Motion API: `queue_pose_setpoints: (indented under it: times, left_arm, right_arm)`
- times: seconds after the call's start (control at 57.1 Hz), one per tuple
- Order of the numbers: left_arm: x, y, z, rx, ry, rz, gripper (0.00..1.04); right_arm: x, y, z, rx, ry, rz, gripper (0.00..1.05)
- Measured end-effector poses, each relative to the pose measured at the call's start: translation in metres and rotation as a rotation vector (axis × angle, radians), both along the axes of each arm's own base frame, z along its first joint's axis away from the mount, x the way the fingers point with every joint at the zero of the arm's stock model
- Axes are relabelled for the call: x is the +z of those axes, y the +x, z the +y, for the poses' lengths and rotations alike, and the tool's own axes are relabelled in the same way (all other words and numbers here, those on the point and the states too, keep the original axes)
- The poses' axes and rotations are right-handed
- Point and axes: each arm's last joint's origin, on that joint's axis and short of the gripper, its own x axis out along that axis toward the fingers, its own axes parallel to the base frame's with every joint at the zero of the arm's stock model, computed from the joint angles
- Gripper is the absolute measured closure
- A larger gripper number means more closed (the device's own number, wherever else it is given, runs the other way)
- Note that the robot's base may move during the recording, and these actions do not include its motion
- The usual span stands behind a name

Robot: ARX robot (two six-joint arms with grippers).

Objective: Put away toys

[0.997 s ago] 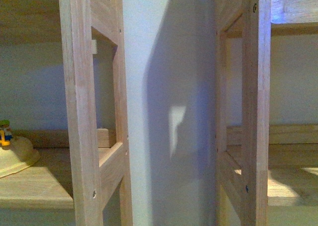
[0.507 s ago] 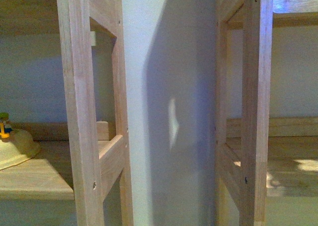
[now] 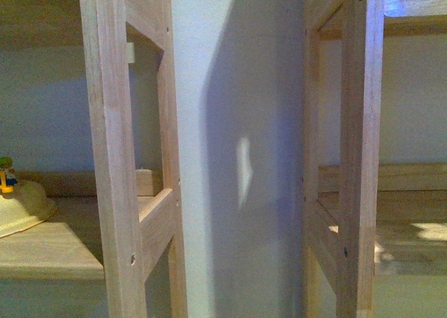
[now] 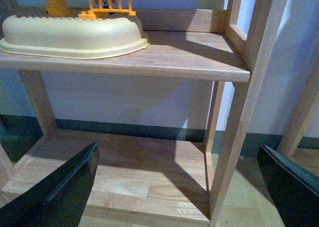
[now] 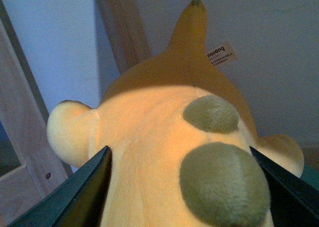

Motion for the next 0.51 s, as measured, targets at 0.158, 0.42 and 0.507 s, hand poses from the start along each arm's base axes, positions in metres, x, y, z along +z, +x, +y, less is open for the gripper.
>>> queue_pose_setpoints:
  times: [0.158,0.42,0.507]
  left_arm:
    - [0.0,0.0,0.0,0.0,0.0,0.0,0.06]
    - [0.0,0.0,0.0,0.0,0.0,0.0,0.06]
    - [0.0,0.0,0.0,0.0,0.0,0.0,0.06]
  right_arm:
    - [0.003,-0.002,0.001,-0.052,-0.007,-0.006,0.01]
    - [0.025,-0.032,0.008,-0.271,-0.071,-0.082,0.02]
    - [0.034,-0.047,0.01,-0.354,-0.093,-0.121,0.02]
